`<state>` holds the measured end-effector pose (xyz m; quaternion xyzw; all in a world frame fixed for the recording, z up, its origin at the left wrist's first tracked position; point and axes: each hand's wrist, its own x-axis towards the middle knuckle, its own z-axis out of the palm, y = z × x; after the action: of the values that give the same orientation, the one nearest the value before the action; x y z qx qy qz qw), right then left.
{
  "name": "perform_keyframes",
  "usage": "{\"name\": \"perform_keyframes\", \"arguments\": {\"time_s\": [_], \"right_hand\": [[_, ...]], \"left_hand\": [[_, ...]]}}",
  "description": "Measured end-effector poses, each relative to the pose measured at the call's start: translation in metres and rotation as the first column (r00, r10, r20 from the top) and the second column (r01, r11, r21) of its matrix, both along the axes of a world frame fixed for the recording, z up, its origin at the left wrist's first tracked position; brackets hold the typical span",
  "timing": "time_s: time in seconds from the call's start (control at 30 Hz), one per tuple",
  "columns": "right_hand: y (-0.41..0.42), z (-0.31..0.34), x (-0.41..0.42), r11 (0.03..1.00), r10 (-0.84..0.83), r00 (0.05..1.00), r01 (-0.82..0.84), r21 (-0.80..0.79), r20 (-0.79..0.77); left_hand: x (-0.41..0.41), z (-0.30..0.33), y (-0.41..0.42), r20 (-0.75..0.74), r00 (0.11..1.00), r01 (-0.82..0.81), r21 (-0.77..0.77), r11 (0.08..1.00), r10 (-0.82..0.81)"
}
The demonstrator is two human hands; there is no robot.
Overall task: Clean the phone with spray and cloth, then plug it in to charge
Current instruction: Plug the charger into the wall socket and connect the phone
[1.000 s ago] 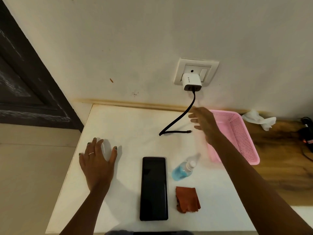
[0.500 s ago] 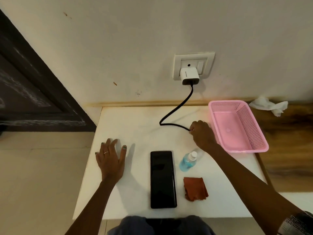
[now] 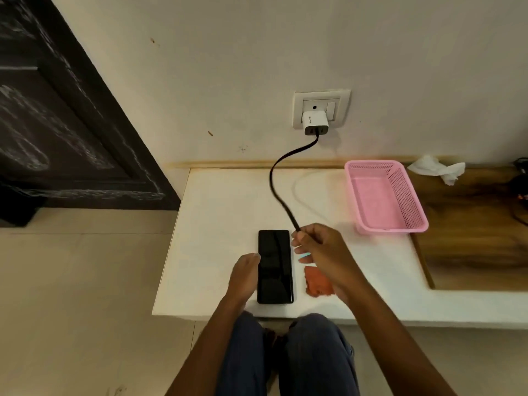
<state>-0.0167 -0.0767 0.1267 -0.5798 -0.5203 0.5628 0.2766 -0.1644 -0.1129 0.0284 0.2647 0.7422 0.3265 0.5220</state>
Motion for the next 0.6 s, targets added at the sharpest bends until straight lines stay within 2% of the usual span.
{"name": "perform_keyframes", "arguments": {"time_s": [0.1, 0.3, 0.5, 0.6], "right_hand": [[-0.02, -0.024, -0.004, 0.996, 0.048, 0.998, -0.044, -0.078, 0.047], [-0.032, -0.066, -0.008, 0.994, 0.106, 0.95, -0.093, -0.059, 0.293], [-0.03, -0.087, -0.011, 0.978, 0.152, 0.945, -0.101, -0.183, 0.29], [-0.026, -0.09, -0.011, 0.976, 0.15, 0.95, -0.097, -0.196, 0.273]], "left_hand": [[0.007, 0.006, 0.002, 0.053, 0.997, -0.056, -0.099, 0.994, 0.061], [0.012, 0.003, 0.0, 0.061, 0.988, -0.132, -0.138, 0.982, 0.141], [0.013, -0.001, 0.0, 0.221, 0.931, -0.246, -0.215, 0.945, 0.292], [0.013, -0.005, -0.001, 0.22, 0.92, -0.278, -0.215, 0.936, 0.324]]}}
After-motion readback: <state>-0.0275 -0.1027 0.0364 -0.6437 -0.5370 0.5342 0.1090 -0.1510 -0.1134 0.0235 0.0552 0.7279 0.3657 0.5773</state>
